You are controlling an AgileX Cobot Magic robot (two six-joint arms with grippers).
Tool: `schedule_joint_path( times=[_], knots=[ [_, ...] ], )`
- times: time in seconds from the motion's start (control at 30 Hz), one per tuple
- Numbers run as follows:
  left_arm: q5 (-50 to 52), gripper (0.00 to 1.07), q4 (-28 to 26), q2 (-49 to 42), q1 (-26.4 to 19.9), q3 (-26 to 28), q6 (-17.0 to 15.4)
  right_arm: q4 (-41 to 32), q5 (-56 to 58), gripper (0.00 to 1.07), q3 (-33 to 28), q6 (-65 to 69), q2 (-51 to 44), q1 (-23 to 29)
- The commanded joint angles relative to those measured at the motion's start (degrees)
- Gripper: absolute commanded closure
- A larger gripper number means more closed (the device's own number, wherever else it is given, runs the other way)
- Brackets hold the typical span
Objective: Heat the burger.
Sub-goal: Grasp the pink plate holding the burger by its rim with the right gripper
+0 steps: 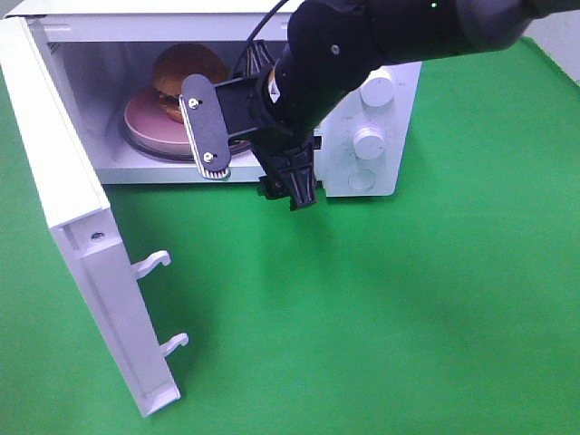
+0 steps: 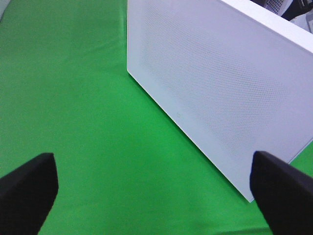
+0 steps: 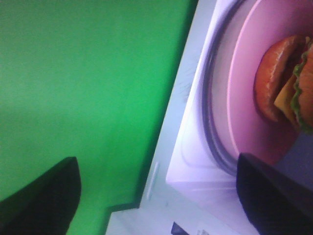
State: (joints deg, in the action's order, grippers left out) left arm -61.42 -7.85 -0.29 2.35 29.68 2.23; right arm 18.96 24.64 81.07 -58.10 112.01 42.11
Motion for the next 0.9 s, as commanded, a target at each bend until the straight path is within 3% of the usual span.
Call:
schedule_joint_path(
  times=[0.03,0.9],
  knots=[
    [0.3,0.06,-0.1,-0.3,-0.1,-0.3,0.1,0.3,-0.4,0.24,4.6,1.7,3.4,0.2],
    [0.3,0.06,-0.1,-0.3,-0.1,-0.3,0.1,-4.6,0.1,0.3,23.2,1.3,19.7,0.2]
  ],
)
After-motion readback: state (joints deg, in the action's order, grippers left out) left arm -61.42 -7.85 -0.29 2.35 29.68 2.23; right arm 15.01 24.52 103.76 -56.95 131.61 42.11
